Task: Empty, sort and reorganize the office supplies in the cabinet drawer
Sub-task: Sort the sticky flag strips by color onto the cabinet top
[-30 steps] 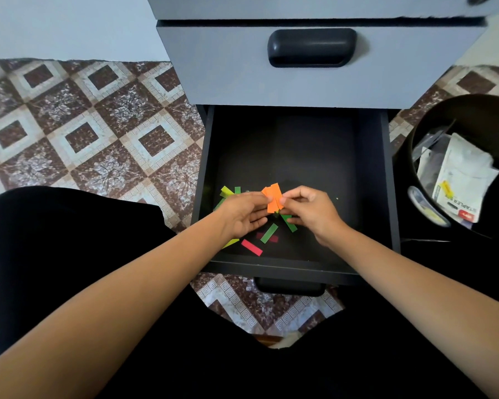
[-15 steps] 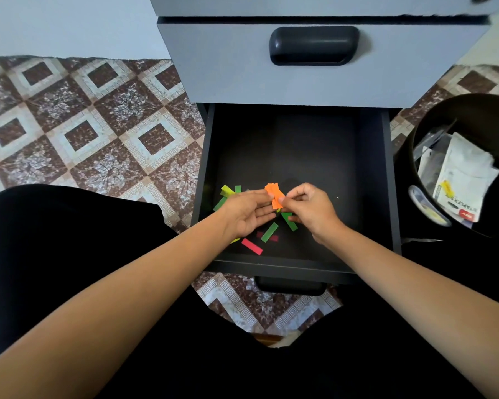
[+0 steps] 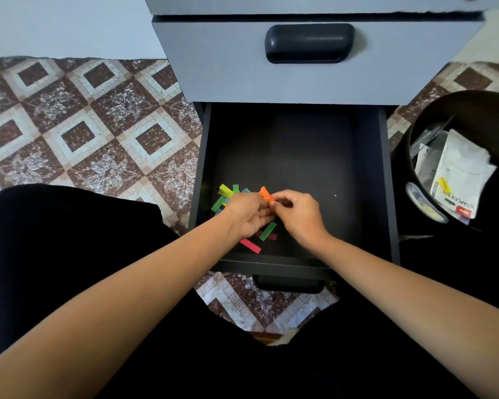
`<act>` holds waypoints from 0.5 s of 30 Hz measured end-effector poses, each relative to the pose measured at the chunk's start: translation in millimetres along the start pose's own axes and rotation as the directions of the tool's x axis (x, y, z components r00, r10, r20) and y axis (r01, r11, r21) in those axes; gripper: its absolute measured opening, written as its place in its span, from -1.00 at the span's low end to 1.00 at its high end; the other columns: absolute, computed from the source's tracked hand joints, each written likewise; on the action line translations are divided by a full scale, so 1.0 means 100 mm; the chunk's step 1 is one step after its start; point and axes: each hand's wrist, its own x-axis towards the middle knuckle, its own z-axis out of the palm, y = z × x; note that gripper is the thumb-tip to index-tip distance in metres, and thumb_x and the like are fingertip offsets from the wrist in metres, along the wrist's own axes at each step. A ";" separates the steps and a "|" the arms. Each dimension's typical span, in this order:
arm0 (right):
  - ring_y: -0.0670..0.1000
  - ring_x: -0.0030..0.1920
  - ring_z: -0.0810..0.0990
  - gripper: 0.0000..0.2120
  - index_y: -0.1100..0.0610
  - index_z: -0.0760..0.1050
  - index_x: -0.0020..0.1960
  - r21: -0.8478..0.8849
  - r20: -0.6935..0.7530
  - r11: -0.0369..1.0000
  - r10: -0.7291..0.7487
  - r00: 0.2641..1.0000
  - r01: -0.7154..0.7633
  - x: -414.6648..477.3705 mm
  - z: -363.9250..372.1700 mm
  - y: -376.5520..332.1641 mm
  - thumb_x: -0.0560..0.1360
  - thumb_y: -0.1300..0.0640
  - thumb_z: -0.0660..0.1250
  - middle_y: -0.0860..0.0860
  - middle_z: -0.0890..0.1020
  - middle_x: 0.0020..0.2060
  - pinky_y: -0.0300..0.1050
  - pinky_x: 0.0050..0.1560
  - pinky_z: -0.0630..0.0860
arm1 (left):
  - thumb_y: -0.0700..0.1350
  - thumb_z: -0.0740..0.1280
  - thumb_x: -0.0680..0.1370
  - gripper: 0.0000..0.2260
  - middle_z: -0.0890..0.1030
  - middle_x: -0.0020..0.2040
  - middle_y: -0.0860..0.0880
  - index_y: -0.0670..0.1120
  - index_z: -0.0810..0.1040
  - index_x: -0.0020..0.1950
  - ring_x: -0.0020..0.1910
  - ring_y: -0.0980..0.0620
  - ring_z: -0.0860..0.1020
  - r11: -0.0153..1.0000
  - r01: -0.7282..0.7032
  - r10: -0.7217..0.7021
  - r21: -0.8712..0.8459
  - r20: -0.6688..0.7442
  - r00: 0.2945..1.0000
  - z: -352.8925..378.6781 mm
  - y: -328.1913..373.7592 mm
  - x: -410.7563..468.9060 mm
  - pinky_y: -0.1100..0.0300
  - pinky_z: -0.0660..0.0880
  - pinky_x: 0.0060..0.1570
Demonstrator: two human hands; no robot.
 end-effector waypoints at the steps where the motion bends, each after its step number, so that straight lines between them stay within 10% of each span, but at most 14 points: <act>1: -0.09 -0.15 0.58 -0.88 0.15 0.64 -0.01 -0.009 -0.001 1.000 0.012 1.000 -0.012 0.02 -0.02 0.00 0.51 0.22 0.32 -0.03 0.63 -0.17 -0.20 -0.07 0.54 | -0.31 0.09 0.61 -0.73 0.57 0.15 -0.22 -0.31 0.43 0.28 0.23 -0.12 0.52 1.000 -0.011 0.010 0.021 0.027 1.000 0.00 0.01 -0.02 -0.02 0.38 0.30; 8: -0.11 -0.26 0.60 -0.83 0.18 0.59 0.10 0.083 0.134 0.973 0.204 0.970 -0.216 0.16 -0.17 -0.04 0.55 0.26 0.28 0.06 0.63 -0.15 -0.27 -0.24 0.59 | -0.22 0.23 0.60 -0.74 0.61 -0.09 -0.09 -0.21 0.50 0.27 -0.15 0.11 0.58 0.787 -0.333 0.384 0.519 0.009 0.923 -0.12 0.03 0.04 0.25 0.53 -0.07; 15: -0.07 -0.22 0.58 -0.78 0.19 0.60 0.14 -0.004 0.132 0.976 0.214 0.968 -0.216 0.17 -0.16 -0.04 0.55 0.27 0.27 0.11 0.67 -0.10 -0.16 -0.07 0.59 | -0.21 0.18 0.61 -0.74 0.59 -0.22 -0.03 -0.21 0.51 0.26 0.01 -0.04 0.61 0.746 -0.330 0.400 0.578 0.007 0.916 -0.08 0.00 0.07 0.09 0.56 0.08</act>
